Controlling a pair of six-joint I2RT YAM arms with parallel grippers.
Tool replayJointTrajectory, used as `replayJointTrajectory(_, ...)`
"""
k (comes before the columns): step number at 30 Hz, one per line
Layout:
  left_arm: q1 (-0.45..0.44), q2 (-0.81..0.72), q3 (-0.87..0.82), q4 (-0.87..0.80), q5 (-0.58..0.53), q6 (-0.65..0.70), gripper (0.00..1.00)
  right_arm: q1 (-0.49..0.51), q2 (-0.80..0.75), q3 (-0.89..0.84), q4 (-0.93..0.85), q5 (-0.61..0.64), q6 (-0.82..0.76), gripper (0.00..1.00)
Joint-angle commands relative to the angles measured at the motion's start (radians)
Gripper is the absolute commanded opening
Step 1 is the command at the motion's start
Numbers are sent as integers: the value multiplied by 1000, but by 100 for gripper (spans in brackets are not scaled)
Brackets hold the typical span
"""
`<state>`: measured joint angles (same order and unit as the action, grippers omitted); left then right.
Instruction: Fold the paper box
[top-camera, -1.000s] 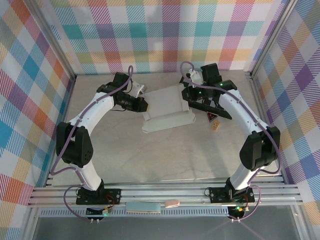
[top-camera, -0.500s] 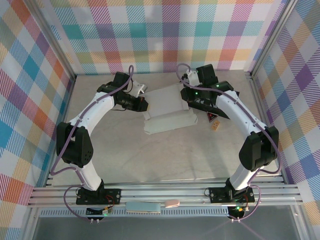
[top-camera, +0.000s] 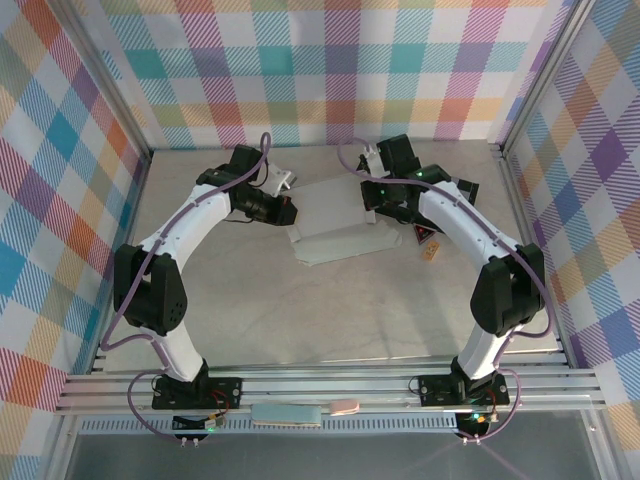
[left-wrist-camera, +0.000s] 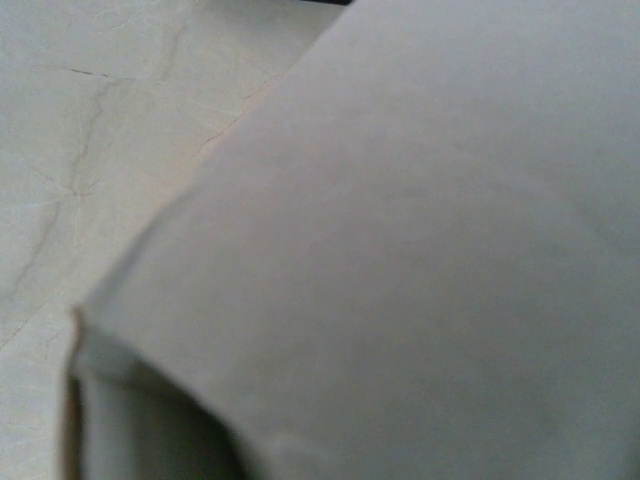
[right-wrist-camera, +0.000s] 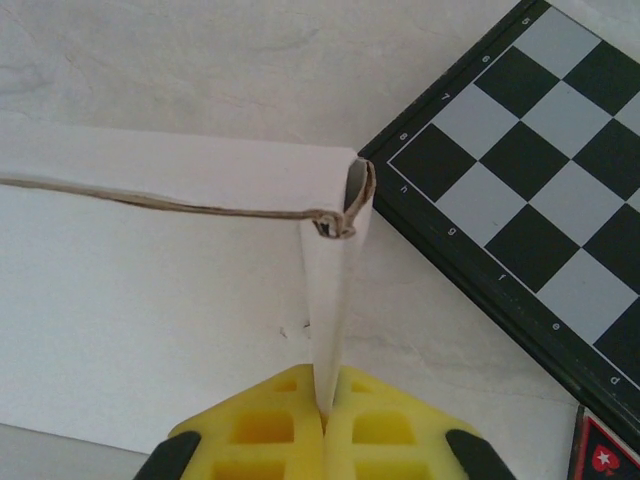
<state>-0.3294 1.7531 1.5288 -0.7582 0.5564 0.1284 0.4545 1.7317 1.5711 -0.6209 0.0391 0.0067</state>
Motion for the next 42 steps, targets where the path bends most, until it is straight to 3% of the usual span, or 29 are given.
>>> replayJointTrajectory(1,-26,-9,50,48,81,28,0,29,-16,-22,10,3,-14,0)
replayJointTrajectory(3,-26,-8,50,51,81,27,0,29,-15,-26,8,-2,-14,8)
replayJointTrajectory(8,-28,-5,53,52,80,27,0,25,0,-27,1,-41,-3,16)
replayJointTrajectory(19,-28,-2,54,52,80,25,0,14,40,-5,-28,-68,7,24)
replayJointTrajectory(25,-28,-1,56,52,79,25,0,7,40,-12,-29,-105,9,23)
replayJointTrajectory(29,-28,-2,56,53,80,24,0,6,40,-9,-32,-96,6,15)
replayJointTrajectory(31,-29,0,57,54,79,22,0,7,51,1,-46,-60,10,16)
replayJointTrajectory(37,-31,1,58,51,62,22,0,24,79,41,-100,146,52,0)
replayJointTrajectory(42,-43,12,77,32,12,18,0,56,111,98,-180,334,122,0)
